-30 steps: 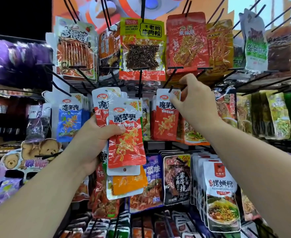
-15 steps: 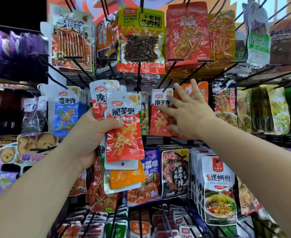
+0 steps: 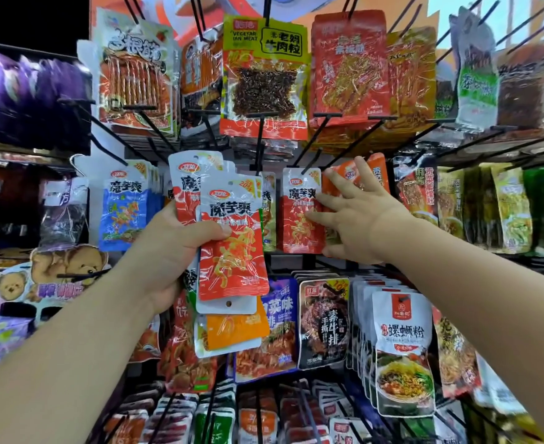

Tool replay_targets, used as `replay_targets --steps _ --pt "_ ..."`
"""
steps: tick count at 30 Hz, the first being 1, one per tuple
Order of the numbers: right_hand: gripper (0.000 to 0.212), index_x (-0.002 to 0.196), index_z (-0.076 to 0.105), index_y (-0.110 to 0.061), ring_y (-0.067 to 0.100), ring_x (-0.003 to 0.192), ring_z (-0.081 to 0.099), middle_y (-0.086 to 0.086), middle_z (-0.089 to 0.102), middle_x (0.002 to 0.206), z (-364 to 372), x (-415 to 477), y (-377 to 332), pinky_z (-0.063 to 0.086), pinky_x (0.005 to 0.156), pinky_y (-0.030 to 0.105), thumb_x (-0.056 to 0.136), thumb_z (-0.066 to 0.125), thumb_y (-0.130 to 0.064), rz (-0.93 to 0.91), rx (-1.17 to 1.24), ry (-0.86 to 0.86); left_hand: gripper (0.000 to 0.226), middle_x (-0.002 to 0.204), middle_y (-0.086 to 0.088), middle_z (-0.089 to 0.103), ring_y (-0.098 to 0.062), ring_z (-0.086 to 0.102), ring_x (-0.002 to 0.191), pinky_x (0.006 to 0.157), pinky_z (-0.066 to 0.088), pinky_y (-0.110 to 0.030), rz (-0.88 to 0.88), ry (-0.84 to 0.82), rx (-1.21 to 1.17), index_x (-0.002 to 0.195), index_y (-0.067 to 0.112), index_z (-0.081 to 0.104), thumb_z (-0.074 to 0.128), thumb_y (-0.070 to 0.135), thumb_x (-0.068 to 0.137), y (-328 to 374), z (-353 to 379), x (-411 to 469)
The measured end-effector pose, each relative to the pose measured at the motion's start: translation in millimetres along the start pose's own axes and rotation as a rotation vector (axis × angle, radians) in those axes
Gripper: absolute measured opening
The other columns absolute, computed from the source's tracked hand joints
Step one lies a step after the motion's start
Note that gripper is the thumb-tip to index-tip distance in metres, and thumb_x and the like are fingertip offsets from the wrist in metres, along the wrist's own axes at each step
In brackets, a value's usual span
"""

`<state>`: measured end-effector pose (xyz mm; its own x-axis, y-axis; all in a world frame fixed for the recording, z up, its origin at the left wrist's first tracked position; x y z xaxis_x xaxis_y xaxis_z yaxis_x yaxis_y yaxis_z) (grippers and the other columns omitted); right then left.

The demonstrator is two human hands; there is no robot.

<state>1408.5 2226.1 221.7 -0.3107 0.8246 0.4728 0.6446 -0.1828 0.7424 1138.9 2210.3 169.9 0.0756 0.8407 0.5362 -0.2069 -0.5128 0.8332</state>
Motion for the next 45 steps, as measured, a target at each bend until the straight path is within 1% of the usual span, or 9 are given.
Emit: replay_targets --steps 9,12,14,18,24,32,36,40,45 --pt "0.066 0.162 0.024 -0.035 0.028 0.16 -0.008 -0.003 0.027 0.169 1.6 -12.2 -4.5 -0.015 0.121 0.066 0.104 0.015 -0.065 0.028 0.227 0.122 0.033 0.103 -0.008 0.08 -0.028 0.078 0.09 0.07 0.063 -0.038 0.019 0.025 -0.011 0.113 0.019 0.064 0.072 -0.002 0.089 3.9 7.1 1.8" --pt "0.063 0.149 0.053 -0.021 0.028 0.155 0.025 0.003 0.053 0.152 -15.0 -17.1 -13.1 0.007 0.127 0.05 0.106 0.024 -0.058 0.062 0.57 0.441 0.036 0.105 -0.008 0.08 -0.031 0.077 0.096 0.076 0.063 -0.042 0.051 0.055 -0.028 0.118 0.017 0.064 0.073 -0.001 0.089 6.6 8.8 -2.3" --pt "0.065 0.137 0.064 -0.014 0.024 0.132 0.053 0.004 0.067 0.131 -38.0 -25.8 -28.7 0.033 0.114 0.038 0.104 0.032 -0.059 0.095 0.947 0.591 0.034 0.107 -0.009 0.079 -0.032 0.077 0.098 0.08 0.063 -0.047 0.087 0.066 -0.048 0.119 0.017 0.065 0.072 -0.001 0.091 7.4 9.6 -10.8" --pt "0.057 0.124 0.066 -0.025 0.01 0.09 0.066 -0.009 0.068 0.099 -73.9 -46.5 -81.5 0.053 0.075 0.028 0.089 0.06 -0.069 0.194 1.688 0.413 0.035 0.103 -0.008 0.08 -0.029 0.078 0.093 0.074 0.064 -0.042 0.165 0.099 -0.065 0.121 0.013 0.067 0.071 -0.004 0.09 -2.6 14.1 -37.9" --pt "0.05 0.093 0.064 -0.014 0.027 0.081 0.07 0.009 0.067 0.088 -67.6 -47.0 -128.3 0.062 0.073 0.051 0.073 0.09 -0.052 0.477 2.178 0.362 0.037 0.101 -0.006 0.081 -0.026 0.079 0.091 0.07 0.065 -0.037 0.164 0.176 -0.121 0.119 0.012 0.068 0.074 -0.006 0.087 -22.9 19.0 -62.9" --pt "0.042 0.065 0.051 -0.012 0.025 0.063 0.052 0.014 0.054 0.069 -62.0 -53.1 -125.7 0.046 0.06 0.043 0.093 0.077 -0.03 0.365 2.304 0.448 0.036 0.103 -0.002 0.081 -0.022 0.078 0.095 0.072 0.063 -0.031 0.147 0.152 -0.171 0.12 0.017 0.066 0.077 0.011 0.086 -24.4 24.6 -65.7" --pt "0.049 0.071 0.045 0.002 0.025 0.062 0.049 0.015 0.051 0.069 -60.2 -55.3 -121.9 0.043 0.058 0.042 0.096 0.073 -0.03 0.368 2.271 0.516 0.038 0.102 0.0 0.081 -0.019 0.078 0.093 0.071 0.062 -0.029 0.15 0.145 -0.195 0.117 0.02 0.066 0.077 0.023 0.08 -20.8 29.9 -63.8" --pt "0.044 0.068 0.049 -0.005 0.025 0.063 0.052 0.014 0.054 0.07 -56.2 -56.3 -115.1 0.047 0.059 0.043 0.098 0.072 -0.029 0.416 2.259 0.576 0.022 0.098 0.001 0.081 -0.019 0.079 0.088 0.069 0.063 -0.032 0.14 0.142 -0.224 0.112 0.022 0.065 0.072 0.017 0.092 -19.3 34.3 -60.5" --pt "0.005 0.096 0.068 -0.024 0.023 0.087 0.073 0.001 0.075 0.093 -55.5 -54.3 -103.6 0.062 0.08 0.052 0.098 0.071 -0.02 0.435 2.188 0.596 0.024 0.095 0.002 0.081 -0.016 0.078 0.084 0.064 0.062 -0.027 0.176 0.19 -0.104 0.114 0.019 0.065 0.072 0.006 0.095 -16.9 35.4 -48.0"
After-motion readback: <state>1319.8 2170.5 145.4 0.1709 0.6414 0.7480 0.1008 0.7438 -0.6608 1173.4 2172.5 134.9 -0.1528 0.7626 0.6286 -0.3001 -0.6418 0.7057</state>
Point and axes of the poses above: each hand's wrist, its own x-axis towards the middle knuckle, its own z-axis out of the palm, y = z × x, the point moved 1 cm from there along x, towards the middle knuckle
